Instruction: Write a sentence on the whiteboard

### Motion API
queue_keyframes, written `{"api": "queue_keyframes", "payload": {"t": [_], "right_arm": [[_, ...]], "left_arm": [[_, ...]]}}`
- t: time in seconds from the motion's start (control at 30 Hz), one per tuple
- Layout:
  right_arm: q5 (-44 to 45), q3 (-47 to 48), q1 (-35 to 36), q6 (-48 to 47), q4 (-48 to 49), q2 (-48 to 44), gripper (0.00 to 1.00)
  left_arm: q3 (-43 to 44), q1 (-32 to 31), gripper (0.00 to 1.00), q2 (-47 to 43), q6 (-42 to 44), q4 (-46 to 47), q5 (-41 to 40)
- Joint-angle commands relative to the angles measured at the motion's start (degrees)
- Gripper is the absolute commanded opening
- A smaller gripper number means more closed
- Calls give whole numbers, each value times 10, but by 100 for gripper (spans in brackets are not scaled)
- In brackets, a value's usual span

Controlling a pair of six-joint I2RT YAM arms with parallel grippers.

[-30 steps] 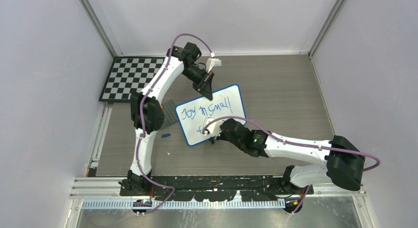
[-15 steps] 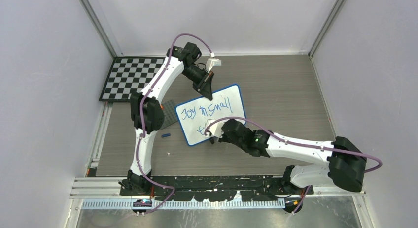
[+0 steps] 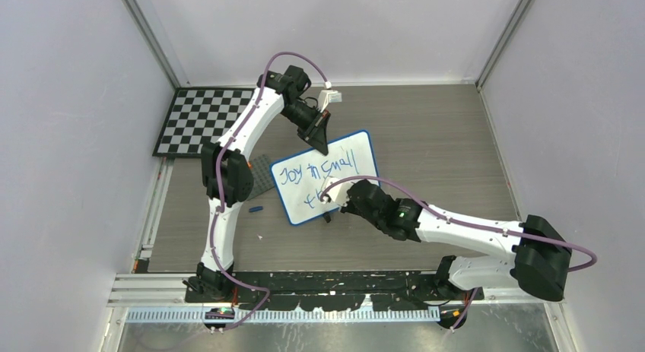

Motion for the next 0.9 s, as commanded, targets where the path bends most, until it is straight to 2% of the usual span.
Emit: {"api": "queue_keyframes", "payload": {"t": [0.0,0.4,0.87], "right_arm": [[37,5,0,7,31,17,0],[49,6,-1,3,76,26,0],[-11,0,0,-3,33,44,0]], "left_arm": [[-17,-38,0,34,-1,-40,-37],[-19,-38,0,35,1,-39,-36],[-23,-38,0,32,3,-40,-37]]}}
